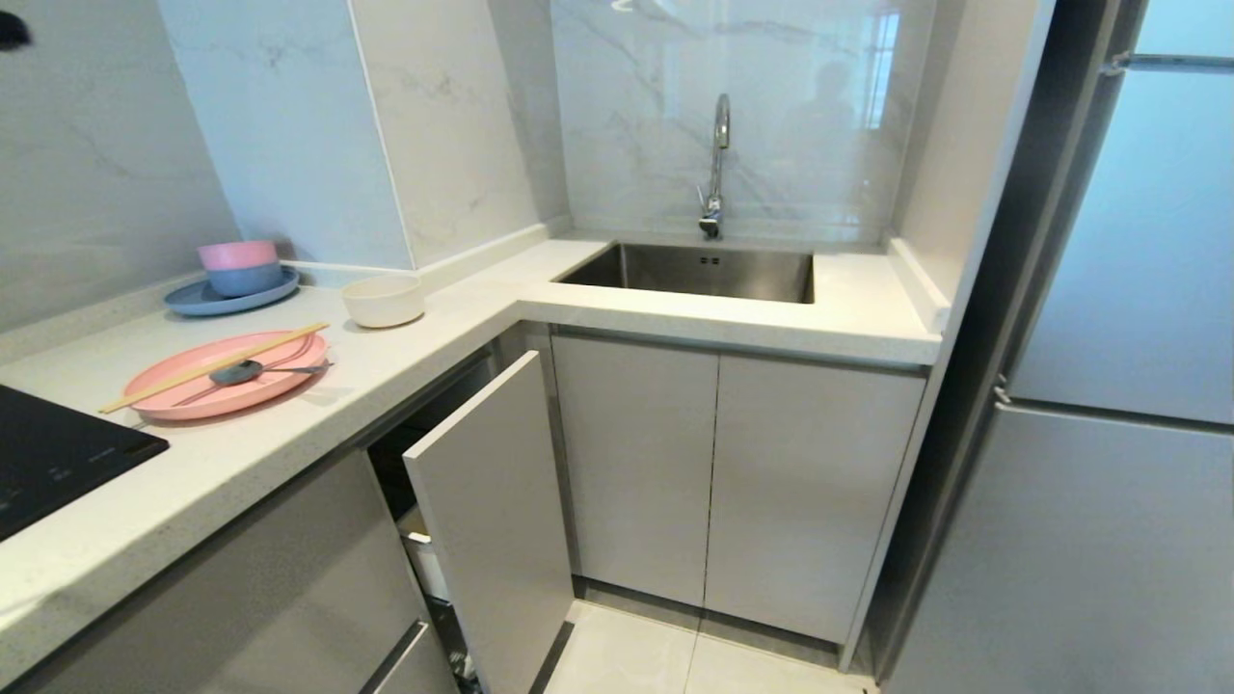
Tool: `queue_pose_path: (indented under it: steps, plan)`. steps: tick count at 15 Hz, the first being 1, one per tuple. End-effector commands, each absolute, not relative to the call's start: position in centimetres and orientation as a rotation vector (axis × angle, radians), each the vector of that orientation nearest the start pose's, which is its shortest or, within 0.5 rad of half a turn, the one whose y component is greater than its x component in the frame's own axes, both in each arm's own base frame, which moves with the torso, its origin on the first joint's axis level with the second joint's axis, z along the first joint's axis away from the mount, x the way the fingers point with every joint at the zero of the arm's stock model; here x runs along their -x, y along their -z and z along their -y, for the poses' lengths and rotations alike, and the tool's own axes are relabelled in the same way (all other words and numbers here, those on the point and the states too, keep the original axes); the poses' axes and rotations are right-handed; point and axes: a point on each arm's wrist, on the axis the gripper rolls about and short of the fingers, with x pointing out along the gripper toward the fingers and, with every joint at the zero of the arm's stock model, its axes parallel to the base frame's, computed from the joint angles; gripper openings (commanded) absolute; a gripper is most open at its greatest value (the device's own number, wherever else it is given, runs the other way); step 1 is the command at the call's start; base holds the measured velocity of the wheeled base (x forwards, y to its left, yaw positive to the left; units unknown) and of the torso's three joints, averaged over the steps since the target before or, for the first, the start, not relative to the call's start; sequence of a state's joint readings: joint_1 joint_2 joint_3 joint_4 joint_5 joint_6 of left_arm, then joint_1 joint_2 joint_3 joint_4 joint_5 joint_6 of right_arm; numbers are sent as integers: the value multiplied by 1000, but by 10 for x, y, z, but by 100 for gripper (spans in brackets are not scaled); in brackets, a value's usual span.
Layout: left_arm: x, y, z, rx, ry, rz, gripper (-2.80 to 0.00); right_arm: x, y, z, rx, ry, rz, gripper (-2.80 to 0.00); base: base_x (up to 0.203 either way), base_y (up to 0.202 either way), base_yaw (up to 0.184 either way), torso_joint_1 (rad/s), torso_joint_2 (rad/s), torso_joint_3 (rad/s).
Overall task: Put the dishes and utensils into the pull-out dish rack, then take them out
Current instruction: Open the cupboard
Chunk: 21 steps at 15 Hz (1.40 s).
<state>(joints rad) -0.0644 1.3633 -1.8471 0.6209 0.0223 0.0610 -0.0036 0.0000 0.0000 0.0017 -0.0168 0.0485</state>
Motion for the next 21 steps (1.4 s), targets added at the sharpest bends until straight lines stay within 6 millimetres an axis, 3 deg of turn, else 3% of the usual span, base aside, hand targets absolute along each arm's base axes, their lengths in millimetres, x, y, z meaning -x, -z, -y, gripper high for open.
queue_pose_path:
  steps: [1, 4, 6, 8, 11, 20, 21]
  plan:
    - [-259, -384, 17, -84, 58, -364, -280, 23, -75, 0, -49, 20, -3, -280, 0, 0, 0, 0, 0, 0]
    - [-340, -317, 22, -100, 65, -605, -280, 23, -75, 0, -49, 20, -3, -280, 0, 0, 0, 0, 0, 0]
    - [-370, -279, 21, -83, 66, -726, -280, 23, -75, 0, -49, 20, -3, -280, 0, 0, 0, 0, 0, 0]
    - [-378, -253, 21, -35, 99, -858, -280, 23, -75, 0, -49, 20, -3, -280, 0, 0, 0, 0, 0, 0]
    - [-387, -232, 22, -26, 110, -943, -280, 23, -75, 0, -49, 20, -3, -280, 0, 0, 0, 0, 0, 0]
    - [-404, -205, 43, -75, 148, -980, -280, 23, -75, 0, -49, 20, -3, -280, 0, 0, 0, 0, 0, 0]
    - [-408, -201, 45, -83, 141, -978, -152, 23, -75, 0, -49, 19, -3, -280, 0, 0, 0, 0, 0, 0]
